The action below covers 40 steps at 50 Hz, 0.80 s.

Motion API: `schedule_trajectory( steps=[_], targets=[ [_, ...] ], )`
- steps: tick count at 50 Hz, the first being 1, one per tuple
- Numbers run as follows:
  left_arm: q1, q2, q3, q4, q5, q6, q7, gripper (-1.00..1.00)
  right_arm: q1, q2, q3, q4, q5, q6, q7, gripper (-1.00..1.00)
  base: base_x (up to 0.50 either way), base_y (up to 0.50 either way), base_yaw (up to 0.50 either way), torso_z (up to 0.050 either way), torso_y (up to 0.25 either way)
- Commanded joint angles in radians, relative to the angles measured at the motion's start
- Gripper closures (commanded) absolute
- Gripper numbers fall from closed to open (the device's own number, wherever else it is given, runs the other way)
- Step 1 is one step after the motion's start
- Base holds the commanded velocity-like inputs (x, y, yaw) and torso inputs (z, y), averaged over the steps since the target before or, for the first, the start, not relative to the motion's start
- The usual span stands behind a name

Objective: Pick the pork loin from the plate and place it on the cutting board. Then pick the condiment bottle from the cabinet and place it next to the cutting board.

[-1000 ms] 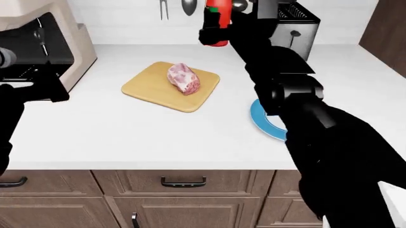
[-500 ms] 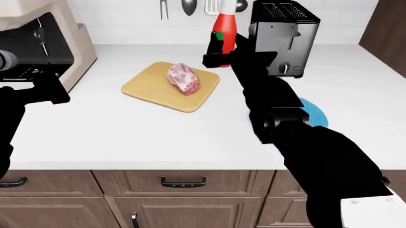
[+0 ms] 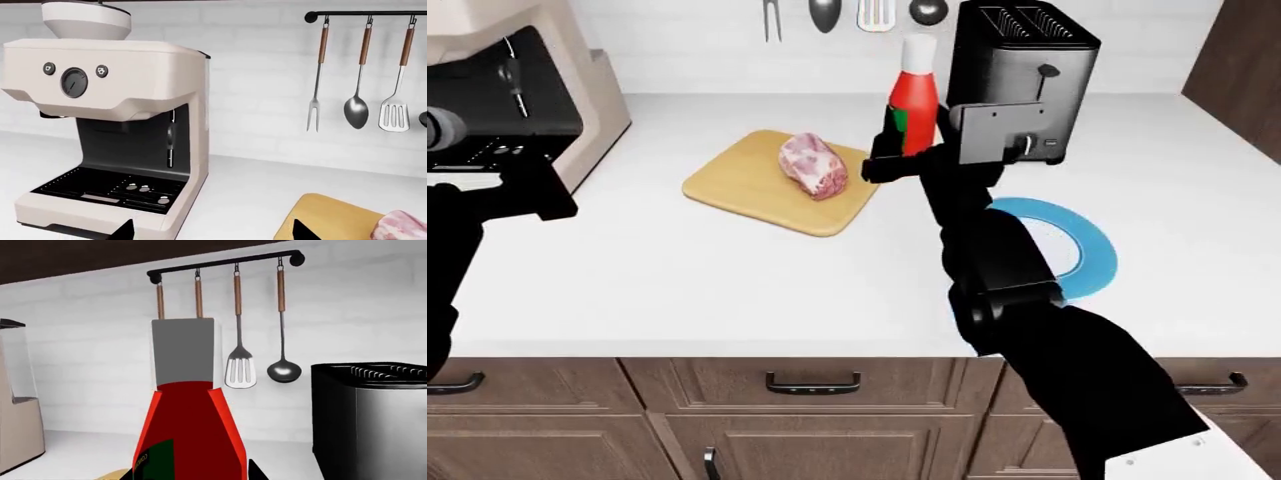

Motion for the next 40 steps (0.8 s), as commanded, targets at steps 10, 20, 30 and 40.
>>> schedule_trajectory(
  steps=[10,20,30,40],
  targets=[
    [0.01,0.003,-0.007,0.01,-0.012,0.0,-0.004,-1.0,-0.005,0.071,-0.117,-0.186,-0.079,-0.107,0.196,1.0,0.0,0.0,0.0,0.0,0.0],
    [0.015,0.005,-0.009,0.014,-0.018,-0.001,-0.006,-1.0,0.025,0.157,-0.16,-0.417,-0.147,-0.142,0.35,1.0,0.0,0.0,0.0,0.0,0.001],
    [0.012,0.004,-0.015,0.021,-0.027,-0.009,-0.01,-1.0,0.03,0.187,-0.175,-0.493,-0.175,-0.144,0.429,1.0,0.0,0.0,0.0,0.001,0.001],
    [0.015,0.002,-0.017,0.023,-0.03,-0.009,-0.012,-1.0,0.012,0.184,-0.168,-0.492,-0.175,-0.134,0.45,1.0,0.0,0.0,0.0,0.0,0.001]
  ],
)
